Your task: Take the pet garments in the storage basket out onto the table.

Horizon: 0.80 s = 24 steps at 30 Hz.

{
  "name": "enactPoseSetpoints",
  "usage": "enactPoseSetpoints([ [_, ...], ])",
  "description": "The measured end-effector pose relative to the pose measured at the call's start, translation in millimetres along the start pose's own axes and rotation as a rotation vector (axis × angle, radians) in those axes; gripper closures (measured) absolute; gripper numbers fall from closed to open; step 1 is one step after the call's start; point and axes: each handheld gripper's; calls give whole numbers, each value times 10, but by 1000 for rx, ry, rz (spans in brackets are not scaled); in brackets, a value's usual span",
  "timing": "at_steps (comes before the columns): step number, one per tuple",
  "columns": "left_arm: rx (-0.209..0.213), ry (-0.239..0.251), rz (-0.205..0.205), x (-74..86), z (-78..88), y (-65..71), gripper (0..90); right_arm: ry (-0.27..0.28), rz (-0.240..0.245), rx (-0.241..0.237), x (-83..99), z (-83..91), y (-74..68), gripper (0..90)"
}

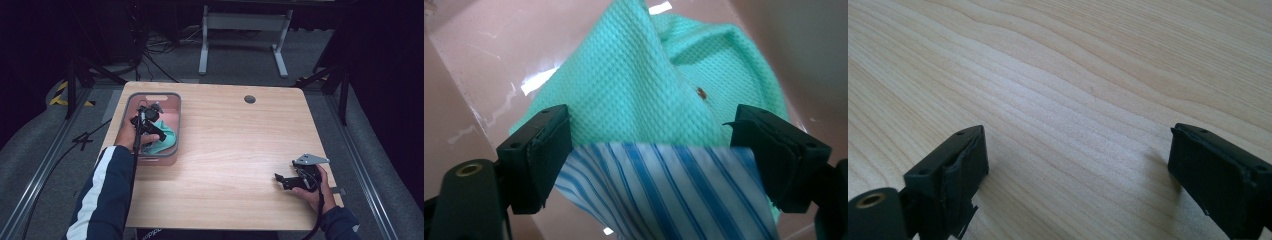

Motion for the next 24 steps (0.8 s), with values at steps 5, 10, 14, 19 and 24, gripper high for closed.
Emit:
enactPoseSetpoints([
  [5, -29, -54, -23, -77, -87, -6, 180, 0, 0, -1, 0, 0, 0, 95],
  [10, -42, -65, -24, -99, -145, -8, 230, 0, 0, -1, 0, 0, 0, 95],
  [14, -68, -56, -34, -100, -153, -9, 317, 0, 1, -1, 0, 0, 1, 95],
  [19, -90, -47, -30, -89, -153, -16, 417, 0, 1, -1, 0, 0, 1, 95],
  [24, -121, -46, -44, -92, -145, 3, 563, 0, 1, -1, 0, 0, 1, 95],
])
Point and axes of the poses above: each handheld gripper's, and its own axes: z roughly backward along the jaws, x roughly out of its underside, y roughly to its right, and after that the axes turned 8 degrees about -y, right-handed
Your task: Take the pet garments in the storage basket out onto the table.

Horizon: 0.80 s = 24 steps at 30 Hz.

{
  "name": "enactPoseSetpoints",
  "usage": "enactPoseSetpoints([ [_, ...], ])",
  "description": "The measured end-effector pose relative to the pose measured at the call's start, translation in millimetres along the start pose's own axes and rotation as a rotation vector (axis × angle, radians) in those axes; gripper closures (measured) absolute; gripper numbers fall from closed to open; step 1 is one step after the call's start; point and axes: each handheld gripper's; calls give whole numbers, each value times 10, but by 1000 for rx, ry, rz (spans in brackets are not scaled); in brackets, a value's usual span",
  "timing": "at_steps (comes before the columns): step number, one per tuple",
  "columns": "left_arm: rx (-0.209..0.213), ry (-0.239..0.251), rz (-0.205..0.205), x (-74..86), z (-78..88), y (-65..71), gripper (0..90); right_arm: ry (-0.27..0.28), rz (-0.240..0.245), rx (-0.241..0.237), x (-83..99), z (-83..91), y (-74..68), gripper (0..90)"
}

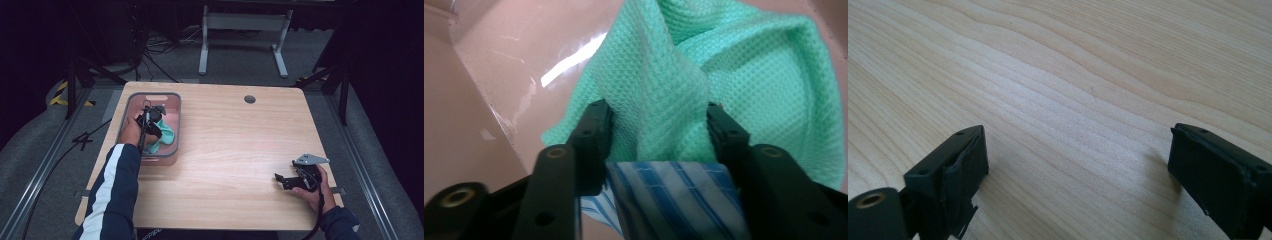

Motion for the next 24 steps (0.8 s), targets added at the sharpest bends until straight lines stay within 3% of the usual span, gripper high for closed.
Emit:
enactPoseSetpoints([
  [6, 10, 18, -32, 0, 27, 9, 730, 0, 0, 0, 0, 0, 0, 95],
  [17, 29, 34, -41, 17, 89, -7, 799, 0, 0, -1, 0, 0, 0, 95],
  [24, 52, 69, -60, 48, 174, -25, 811, 0, 0, 0, 0, 0, 0, 95],
])
Point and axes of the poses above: each handheld gripper's, and its own axes: z roughly backward along the jaws, x roughly out of its underside, y roughly to its right, and after that the axes turned 8 degrees about -y, right-handed
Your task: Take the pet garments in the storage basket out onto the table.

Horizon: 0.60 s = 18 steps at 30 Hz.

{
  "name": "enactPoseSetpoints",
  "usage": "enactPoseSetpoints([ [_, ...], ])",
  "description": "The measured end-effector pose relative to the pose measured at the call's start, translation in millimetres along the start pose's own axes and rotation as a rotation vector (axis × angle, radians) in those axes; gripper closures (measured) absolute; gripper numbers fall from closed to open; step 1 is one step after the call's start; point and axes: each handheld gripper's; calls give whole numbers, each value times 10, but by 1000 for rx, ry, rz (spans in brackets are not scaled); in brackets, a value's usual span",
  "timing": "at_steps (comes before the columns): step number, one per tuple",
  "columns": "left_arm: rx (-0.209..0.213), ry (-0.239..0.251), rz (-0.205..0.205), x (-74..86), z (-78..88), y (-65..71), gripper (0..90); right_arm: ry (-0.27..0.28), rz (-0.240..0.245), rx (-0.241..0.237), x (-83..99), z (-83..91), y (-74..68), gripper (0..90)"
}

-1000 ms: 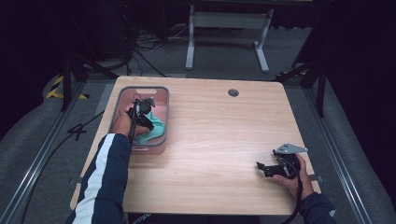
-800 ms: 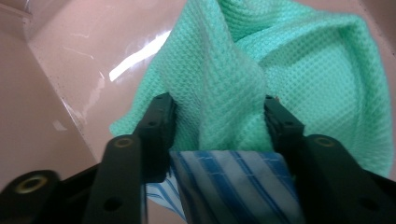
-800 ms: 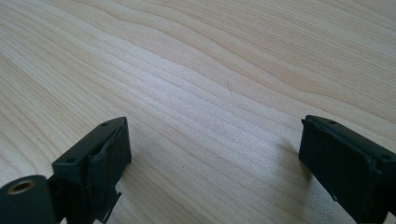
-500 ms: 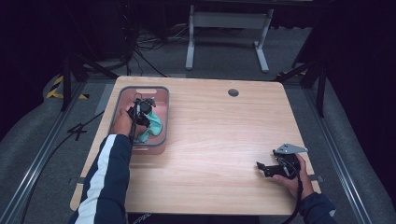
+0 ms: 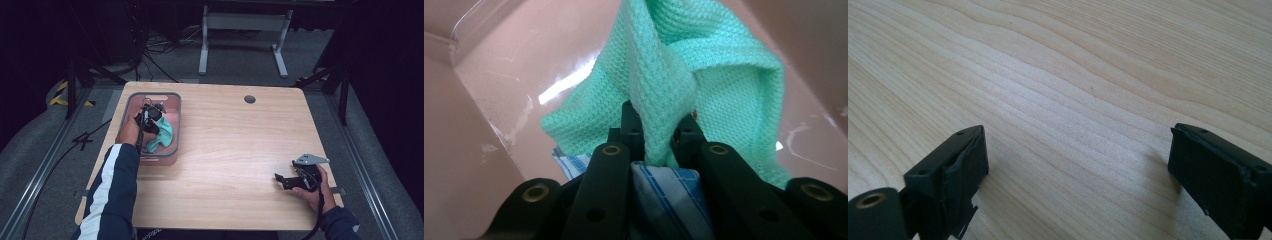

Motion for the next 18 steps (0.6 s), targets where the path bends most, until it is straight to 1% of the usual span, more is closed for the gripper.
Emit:
enactPoseSetpoints([
  [1, -1, 3, 4, 4, 17, -4, 813, 0, 0, 0, 0, 0, 0, 95],
  [4, -17, 16, -7, 13, 82, -32, 815, 0, 0, 0, 0, 0, 0, 95],
  [5, -3, 21, 6, 18, 103, -38, 815, 0, 0, 0, 0, 0, 0, 95],
  [8, 0, 52, 8, 34, 175, -65, 816, 0, 0, 0, 0, 0, 0, 95],
  [10, 7, 67, 18, 45, 225, -72, 816, 0, 0, 0, 0, 0, 0, 95],
  [12, 3, 84, 11, 51, 275, -77, 817, 0, 0, 0, 0, 0, 0, 95],
  [15, 11, 103, 16, 60, 351, -84, 817, 0, 0, 0, 0, 0, 0, 95],
  [17, 2, 120, 20, 64, 423, -91, 817, 0, 0, 0, 0, 0, 0, 94],
  [18, -6, 128, 13, 66, 456, -100, 817, 0, 0, 0, 0, 0, 0, 95],
])
Point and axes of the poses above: each handheld gripper's, and its own axes: z roughly backward along the jaws, x roughly out of its underside, y roughly to its right, and after that the axes turned 8 degrees about -y, right-handed
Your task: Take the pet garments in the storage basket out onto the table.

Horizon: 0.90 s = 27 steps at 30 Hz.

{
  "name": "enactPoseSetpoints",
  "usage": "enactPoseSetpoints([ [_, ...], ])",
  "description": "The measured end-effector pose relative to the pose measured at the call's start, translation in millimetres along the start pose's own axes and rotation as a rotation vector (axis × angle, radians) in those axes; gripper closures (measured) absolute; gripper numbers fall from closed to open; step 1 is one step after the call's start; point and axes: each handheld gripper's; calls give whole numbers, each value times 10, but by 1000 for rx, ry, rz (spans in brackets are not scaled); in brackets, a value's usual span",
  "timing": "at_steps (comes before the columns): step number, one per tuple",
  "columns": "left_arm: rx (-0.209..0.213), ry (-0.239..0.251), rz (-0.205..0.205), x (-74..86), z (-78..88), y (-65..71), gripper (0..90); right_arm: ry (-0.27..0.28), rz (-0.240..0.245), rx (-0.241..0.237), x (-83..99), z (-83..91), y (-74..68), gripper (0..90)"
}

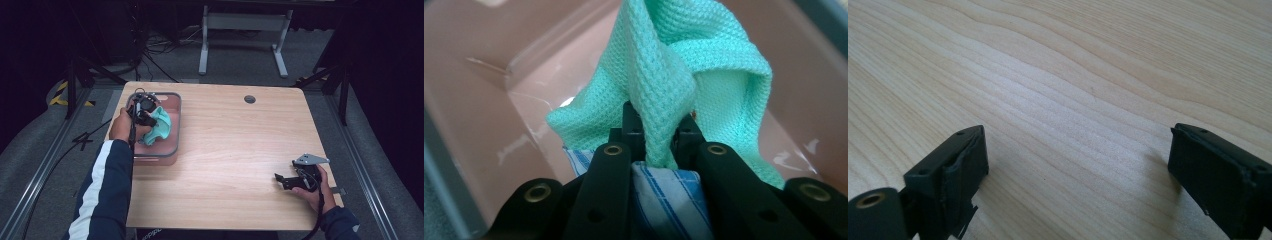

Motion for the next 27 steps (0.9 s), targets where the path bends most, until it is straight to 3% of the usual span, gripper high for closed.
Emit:
enactPoseSetpoints([
  [15, 19, 100, 11, 5, 281, -1, 817, 0, 0, 0, 0, 0, 0, 95],
  [27, 15, 181, -70, -46, 575, 221, 817, 0, 0, 0, 0, 0, 0, 95],
])
Point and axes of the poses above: each handheld gripper's, and its own axes: z roughly backward along the jaws, x roughly out of its underside, y roughly to its right, and after that the axes turned 8 degrees about -y, right-handed
